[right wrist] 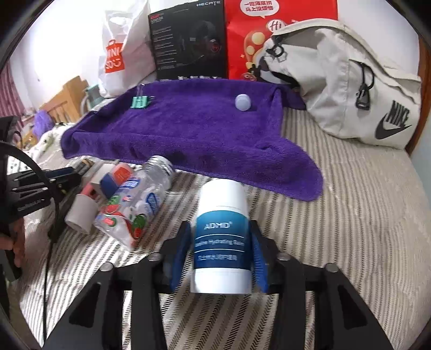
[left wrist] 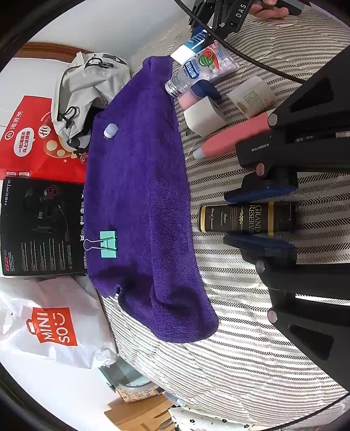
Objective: Organize rigid objects
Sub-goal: 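Carry box and balm jar onto the purple towel and open both grippers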
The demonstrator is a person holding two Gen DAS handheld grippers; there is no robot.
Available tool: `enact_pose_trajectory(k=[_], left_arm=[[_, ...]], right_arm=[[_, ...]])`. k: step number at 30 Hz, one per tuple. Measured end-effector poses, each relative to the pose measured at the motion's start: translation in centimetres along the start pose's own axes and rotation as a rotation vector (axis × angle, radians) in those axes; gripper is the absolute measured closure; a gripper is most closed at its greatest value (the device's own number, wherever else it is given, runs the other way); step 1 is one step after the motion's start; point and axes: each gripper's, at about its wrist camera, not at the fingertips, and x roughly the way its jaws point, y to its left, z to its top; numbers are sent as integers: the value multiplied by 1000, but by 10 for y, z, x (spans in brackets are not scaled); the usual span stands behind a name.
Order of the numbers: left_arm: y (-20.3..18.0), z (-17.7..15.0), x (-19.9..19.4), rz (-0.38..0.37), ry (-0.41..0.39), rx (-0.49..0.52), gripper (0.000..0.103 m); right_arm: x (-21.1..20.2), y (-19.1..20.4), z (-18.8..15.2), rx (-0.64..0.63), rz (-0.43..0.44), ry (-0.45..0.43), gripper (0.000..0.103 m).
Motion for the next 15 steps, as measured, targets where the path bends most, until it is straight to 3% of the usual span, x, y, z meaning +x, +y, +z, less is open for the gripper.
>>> enact_pose_trajectory(k=[6, 15], left_arm=[[1, 0, 0, -4, 1, -3, 80], [-3, 0, 1, 9, 1, 5, 79]], right_arm=[[3, 10, 0, -47, -51, 8, 52], [2, 8, 0, -38, -40, 6, 53]])
